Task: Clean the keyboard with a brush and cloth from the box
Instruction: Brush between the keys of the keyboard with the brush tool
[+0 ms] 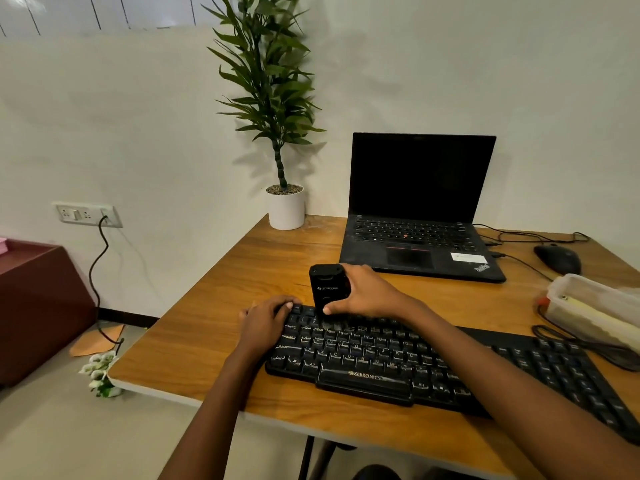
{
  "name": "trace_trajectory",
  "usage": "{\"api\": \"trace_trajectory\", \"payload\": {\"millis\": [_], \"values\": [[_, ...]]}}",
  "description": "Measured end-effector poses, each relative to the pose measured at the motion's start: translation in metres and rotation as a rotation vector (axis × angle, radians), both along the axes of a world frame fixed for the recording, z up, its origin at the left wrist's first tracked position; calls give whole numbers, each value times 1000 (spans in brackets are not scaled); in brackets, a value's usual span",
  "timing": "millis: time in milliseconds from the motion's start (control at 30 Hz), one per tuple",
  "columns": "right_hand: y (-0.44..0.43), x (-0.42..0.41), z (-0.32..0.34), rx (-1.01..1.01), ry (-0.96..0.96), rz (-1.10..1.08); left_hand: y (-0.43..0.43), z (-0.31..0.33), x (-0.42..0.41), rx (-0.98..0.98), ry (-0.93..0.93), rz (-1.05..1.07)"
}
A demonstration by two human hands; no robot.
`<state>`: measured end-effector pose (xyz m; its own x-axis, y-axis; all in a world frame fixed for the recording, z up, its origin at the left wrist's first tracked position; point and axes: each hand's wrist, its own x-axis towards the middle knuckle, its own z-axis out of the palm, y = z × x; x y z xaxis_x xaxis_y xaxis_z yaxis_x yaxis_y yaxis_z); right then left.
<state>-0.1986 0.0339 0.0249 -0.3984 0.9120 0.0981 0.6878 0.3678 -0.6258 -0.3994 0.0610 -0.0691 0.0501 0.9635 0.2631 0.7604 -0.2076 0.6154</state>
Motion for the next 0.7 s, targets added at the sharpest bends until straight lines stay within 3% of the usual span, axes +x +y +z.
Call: {"api": "trace_trajectory", "payload": {"millis": [700], "values": [[-4,17,-8,-53,150,-61,2,-2,-3,0,-21,-20]]}}
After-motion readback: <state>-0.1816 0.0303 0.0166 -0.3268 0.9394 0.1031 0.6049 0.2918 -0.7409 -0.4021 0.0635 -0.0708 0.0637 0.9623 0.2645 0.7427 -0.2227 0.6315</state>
